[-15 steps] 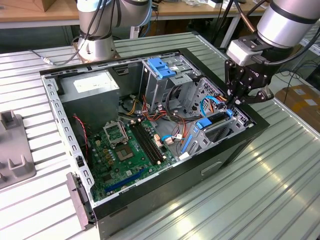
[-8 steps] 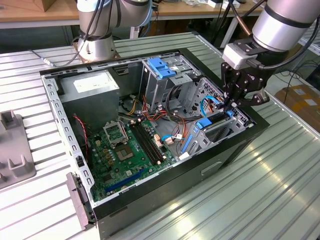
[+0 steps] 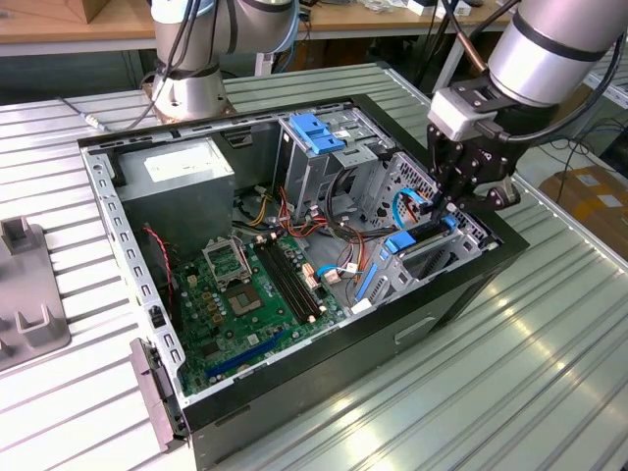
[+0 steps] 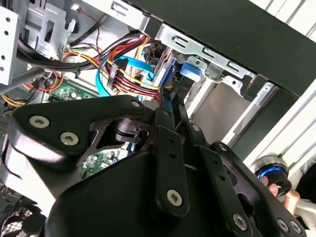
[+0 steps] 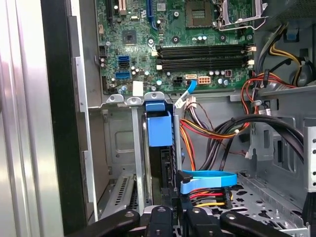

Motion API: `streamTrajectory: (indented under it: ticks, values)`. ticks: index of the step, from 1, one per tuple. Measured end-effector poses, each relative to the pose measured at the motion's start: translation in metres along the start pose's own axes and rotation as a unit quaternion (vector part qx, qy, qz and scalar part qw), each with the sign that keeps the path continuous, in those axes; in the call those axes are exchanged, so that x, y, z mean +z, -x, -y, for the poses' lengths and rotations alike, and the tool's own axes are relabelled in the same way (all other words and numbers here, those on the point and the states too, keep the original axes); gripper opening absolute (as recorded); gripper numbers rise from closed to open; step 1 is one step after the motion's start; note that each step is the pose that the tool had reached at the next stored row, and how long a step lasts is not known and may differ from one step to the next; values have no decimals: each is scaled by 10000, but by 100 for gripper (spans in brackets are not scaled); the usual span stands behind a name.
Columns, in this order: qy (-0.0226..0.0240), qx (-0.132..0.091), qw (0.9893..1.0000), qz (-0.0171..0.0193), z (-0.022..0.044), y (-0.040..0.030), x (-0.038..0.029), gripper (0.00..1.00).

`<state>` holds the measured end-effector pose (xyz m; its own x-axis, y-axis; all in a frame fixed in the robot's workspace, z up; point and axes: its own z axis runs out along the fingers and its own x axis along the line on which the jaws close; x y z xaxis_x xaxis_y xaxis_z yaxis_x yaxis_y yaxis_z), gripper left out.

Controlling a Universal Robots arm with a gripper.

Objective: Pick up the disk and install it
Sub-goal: 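Insert the first disk wire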

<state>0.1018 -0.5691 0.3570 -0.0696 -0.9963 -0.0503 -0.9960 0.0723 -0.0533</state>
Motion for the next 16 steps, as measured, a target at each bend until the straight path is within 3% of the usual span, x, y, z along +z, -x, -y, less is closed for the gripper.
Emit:
streamTrajectory:
  ticks: [10,16]
  values:
    - [2,-47,10000,3,-3,-27,41,17]
    - [10,-204,9998,11,-16,-29,72,17]
